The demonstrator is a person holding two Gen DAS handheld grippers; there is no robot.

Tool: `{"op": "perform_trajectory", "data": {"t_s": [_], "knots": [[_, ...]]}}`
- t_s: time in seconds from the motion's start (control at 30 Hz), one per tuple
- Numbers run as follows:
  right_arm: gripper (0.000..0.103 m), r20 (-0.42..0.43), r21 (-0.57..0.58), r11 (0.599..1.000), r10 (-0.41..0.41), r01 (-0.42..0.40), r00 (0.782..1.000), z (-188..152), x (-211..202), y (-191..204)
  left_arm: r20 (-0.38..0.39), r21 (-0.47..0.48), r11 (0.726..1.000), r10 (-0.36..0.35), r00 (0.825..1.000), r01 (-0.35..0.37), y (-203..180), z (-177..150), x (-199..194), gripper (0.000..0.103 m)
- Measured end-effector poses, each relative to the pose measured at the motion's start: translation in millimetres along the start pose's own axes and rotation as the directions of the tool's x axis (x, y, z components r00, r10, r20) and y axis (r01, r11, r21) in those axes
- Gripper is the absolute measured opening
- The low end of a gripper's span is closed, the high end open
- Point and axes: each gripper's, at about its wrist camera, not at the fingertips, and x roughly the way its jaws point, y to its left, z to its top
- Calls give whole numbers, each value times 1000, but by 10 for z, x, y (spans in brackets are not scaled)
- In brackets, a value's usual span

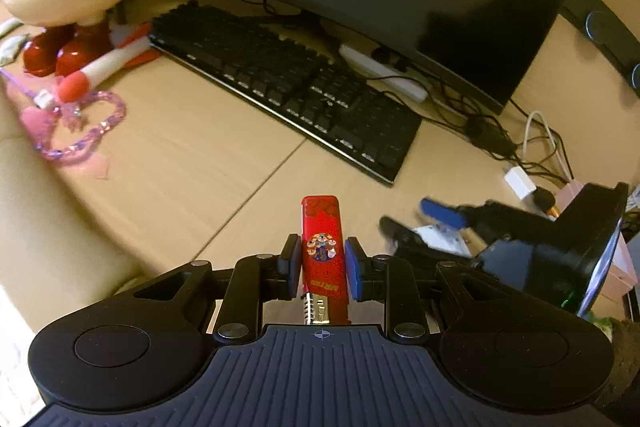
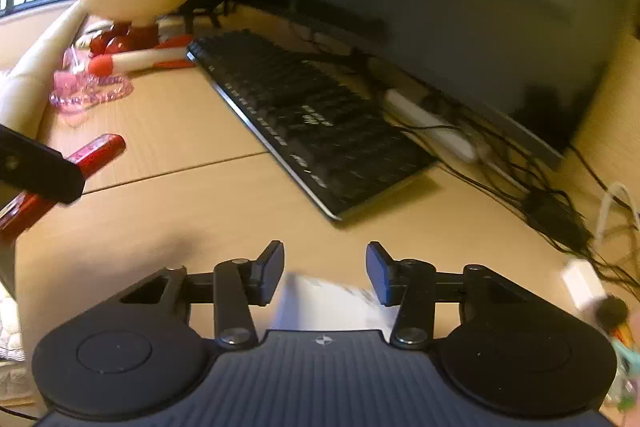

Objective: Organize rigid objects
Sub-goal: 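Grasp the white USB hub with the right gripper while the left gripper holds the lighter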

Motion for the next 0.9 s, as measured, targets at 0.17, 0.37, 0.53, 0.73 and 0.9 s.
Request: {"op": "perform_trajectory", "data": {"t_s": [0.17, 0.37, 0.53, 0.73, 0.9], "knots": [[34, -53, -75, 995, -62, 58, 997, -288, -210, -9, -35, -1, 997, -71, 997, 71, 3, 75, 151, 27], [40, -141, -54, 970, -244, 239, 959, -758, -667, -364, -85, 13, 983, -181, 980, 183, -243, 125, 535, 27], [64, -220, 306, 926, -156, 220, 963, -879, -1071, -925, -112, 30, 969, -242, 964, 247, -600, 112, 712, 27], [71, -298, 502, 837, -71, 219, 952, -1079, -1133, -1269, -134, 81, 961, -252, 958, 265, -888, 33, 687, 27], [71, -254, 324, 928, -103, 184, 962, -1027, -1119, -1053, -125, 47, 970, -232, 965, 240, -981, -2, 711, 27]]}}
